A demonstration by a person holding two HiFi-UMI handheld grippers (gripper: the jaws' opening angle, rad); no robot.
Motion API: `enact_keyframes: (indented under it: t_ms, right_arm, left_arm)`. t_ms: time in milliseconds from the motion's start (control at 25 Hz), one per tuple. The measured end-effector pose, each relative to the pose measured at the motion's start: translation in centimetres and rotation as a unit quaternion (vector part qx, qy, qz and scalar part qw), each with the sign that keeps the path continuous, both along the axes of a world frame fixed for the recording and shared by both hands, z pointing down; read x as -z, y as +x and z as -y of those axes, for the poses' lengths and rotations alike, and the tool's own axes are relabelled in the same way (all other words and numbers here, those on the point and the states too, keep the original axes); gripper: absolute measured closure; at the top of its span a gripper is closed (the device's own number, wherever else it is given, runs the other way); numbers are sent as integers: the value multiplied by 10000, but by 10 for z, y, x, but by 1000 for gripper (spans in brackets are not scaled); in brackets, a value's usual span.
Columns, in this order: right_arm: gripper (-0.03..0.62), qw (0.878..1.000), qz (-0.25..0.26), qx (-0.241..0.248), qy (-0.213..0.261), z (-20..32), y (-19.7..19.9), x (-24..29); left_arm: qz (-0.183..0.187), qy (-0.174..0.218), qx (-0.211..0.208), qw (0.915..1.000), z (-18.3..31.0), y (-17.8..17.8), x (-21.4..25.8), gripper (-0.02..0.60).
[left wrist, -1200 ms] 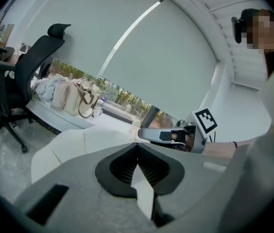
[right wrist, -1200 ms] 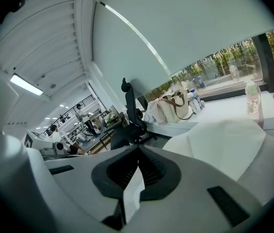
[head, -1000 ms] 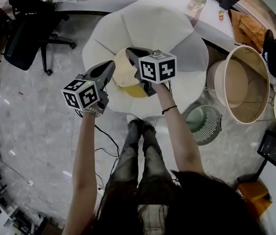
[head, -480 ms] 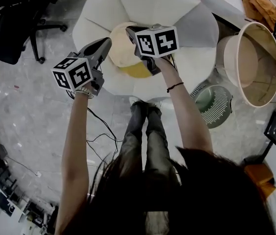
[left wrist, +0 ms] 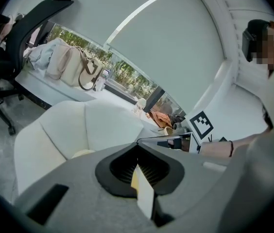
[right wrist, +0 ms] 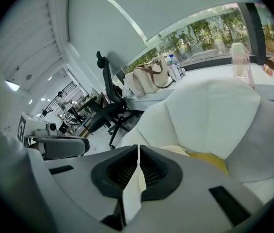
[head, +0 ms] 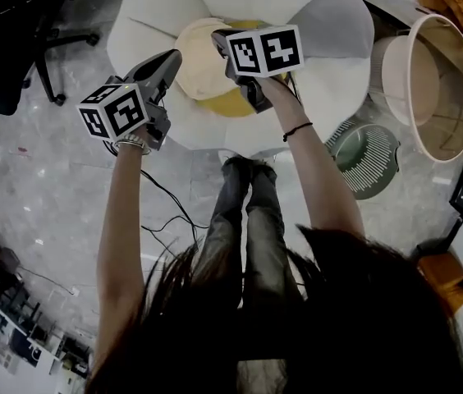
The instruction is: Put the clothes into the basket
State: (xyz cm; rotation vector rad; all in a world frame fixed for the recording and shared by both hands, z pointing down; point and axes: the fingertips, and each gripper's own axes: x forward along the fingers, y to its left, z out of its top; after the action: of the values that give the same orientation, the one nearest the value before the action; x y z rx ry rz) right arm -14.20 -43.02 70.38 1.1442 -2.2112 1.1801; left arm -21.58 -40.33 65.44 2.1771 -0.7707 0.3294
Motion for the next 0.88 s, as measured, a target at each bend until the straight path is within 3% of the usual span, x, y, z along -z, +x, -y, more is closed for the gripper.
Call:
enact_keyframes:
  t_ms: [200,800,840,880]
  right_arm:
    - [583,9995,147,-271,-111,4,4,-14]
    - [580,9979,266,-346,-484,-5,-6,-82]
    - [573,9973,320,-383,-531,-4,-7,-89]
    - [525,9965,396,-430,-605,-4,-9,-95]
  left_arm:
    - [13,-80,-65,9999,4,-1,-17,571]
    - [16,-365,-118,9993,5,-4,-71,571]
    - [4,-380,-100,9992,6,-5,-76,571]
    - [-12,-400,-75,9992,7,-6,-82,571]
